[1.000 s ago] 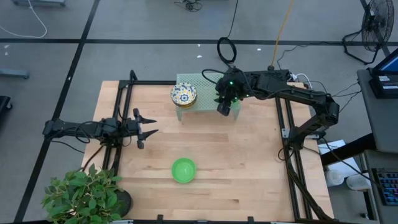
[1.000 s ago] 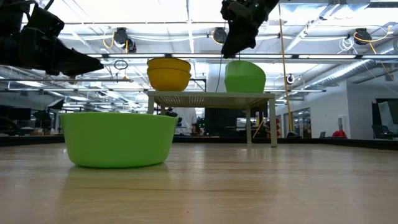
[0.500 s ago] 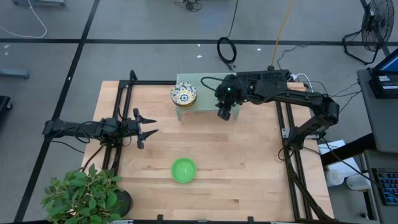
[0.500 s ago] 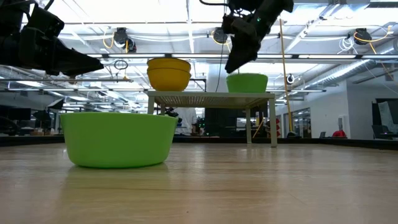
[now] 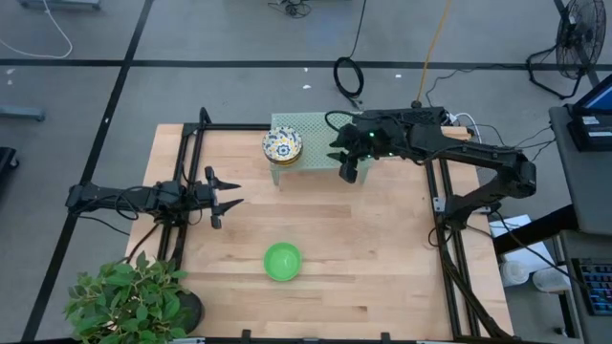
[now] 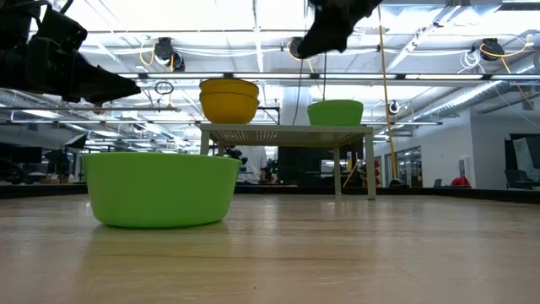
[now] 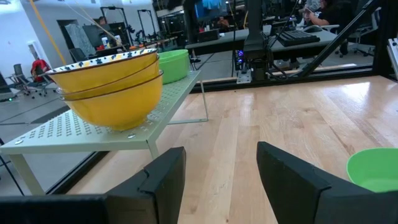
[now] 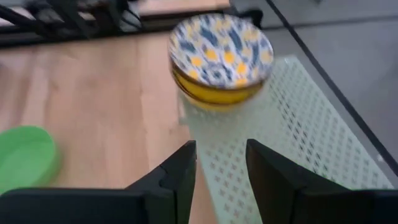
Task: Pick & Place Mini bowls
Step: Stack the green bowl on top of the green bowl on the shelf
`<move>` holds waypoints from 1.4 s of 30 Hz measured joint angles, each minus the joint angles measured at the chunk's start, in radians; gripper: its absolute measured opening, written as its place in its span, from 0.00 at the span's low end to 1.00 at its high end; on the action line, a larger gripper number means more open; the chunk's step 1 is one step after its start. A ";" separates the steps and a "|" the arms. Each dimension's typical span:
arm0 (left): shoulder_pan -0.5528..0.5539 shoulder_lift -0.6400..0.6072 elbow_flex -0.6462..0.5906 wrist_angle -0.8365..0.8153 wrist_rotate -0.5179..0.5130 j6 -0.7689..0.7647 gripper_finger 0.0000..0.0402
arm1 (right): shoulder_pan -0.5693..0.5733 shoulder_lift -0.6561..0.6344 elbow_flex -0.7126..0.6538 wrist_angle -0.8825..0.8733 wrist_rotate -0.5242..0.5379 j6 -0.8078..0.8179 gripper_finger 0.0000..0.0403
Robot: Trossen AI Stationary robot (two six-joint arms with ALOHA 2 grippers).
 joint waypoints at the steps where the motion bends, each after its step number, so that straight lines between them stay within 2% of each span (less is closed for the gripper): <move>1: 0.000 0.000 0.000 0.000 0.000 0.000 0.50 | 0.009 -0.009 0.000 0.010 0.000 0.000 0.32; 7: 0.000 0.000 0.000 0.000 0.000 0.000 0.50 | 0.089 -0.043 0.002 0.034 -0.025 0.022 0.31; 10: 0.000 0.000 0.000 0.000 0.000 0.000 0.50 | 0.135 -0.054 -0.031 0.033 -0.142 0.080 0.31; 14: 0.000 0.000 0.000 0.000 0.000 0.000 0.50 | 0.218 -0.067 -0.141 0.152 -0.320 0.124 0.31; 17: 0.000 0.000 0.000 0.000 0.000 0.000 0.50 | 0.300 -0.072 -0.241 0.332 -0.368 0.119 0.31; 23: 0.000 0.000 0.000 0.000 0.000 0.000 0.50 | 0.442 -0.123 -0.418 0.534 -0.354 0.001 0.31; 28: 0.000 0.000 0.000 0.000 0.000 0.000 0.50 | 0.516 -0.199 -0.533 0.650 -0.158 -0.070 0.31; 32: 0.000 0.000 0.000 0.000 0.000 0.000 0.50 | 0.541 -0.264 -0.618 0.729 -0.074 -0.104 0.31; 37: 0.000 0.000 0.000 0.000 0.000 0.000 0.50 | 0.537 -0.330 -0.677 0.859 -0.072 -0.143 0.31; 42: 0.000 0.000 0.000 0.000 0.000 0.000 0.50 | 0.537 -0.364 -0.716 0.910 -0.075 -0.158 0.31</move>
